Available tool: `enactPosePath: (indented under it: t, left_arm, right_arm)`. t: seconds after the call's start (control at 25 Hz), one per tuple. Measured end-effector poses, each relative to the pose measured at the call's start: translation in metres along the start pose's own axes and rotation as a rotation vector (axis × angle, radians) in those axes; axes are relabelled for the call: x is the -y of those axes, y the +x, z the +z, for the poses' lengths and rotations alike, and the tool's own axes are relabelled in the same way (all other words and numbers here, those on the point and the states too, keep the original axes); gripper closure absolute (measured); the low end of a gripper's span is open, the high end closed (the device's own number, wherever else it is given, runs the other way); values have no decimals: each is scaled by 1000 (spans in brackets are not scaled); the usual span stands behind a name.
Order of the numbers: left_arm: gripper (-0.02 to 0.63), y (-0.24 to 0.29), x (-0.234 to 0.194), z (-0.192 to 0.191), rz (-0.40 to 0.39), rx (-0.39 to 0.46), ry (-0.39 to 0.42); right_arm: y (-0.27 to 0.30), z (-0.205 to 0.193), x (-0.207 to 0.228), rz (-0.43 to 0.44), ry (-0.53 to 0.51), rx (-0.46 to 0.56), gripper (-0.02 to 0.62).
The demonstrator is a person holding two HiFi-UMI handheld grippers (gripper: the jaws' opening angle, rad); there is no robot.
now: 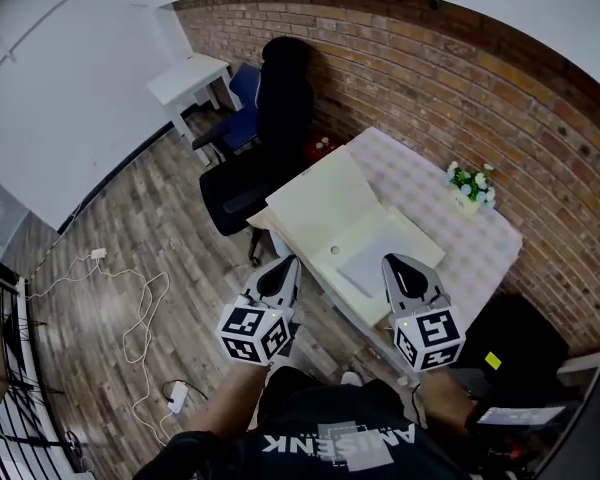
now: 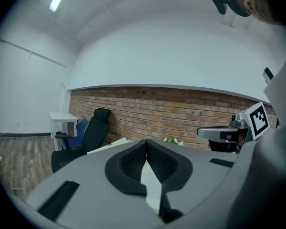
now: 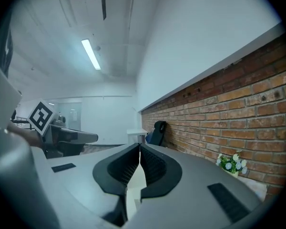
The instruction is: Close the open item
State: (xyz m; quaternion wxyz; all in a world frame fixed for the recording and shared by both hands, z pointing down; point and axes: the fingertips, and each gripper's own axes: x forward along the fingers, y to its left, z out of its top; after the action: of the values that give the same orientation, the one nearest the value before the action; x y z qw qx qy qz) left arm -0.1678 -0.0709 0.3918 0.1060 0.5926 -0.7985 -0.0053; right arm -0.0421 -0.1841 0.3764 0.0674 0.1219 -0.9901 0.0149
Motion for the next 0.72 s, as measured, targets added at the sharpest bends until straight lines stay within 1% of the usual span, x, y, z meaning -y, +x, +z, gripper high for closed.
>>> enactPosePath:
  t: [0.16, 0.36, 0.6, 0.72]
  left_arm:
    - [592, 18, -15, 0, -19, 8, -12]
    - [592, 40, -45, -5, -50, -3, -39]
    - [592, 80, -82, 6, -123, -4, -19]
    - [592, 103, -104, 8, -156, -21, -39]
  right_arm:
    - [11, -2, 11, -26, -3, -5, 554]
    - [26, -7, 22, -87, -5, -26, 554]
    - [64, -6, 29, -156, -1, -54, 554]
    - [85, -3, 36, -206, 20, -50, 554]
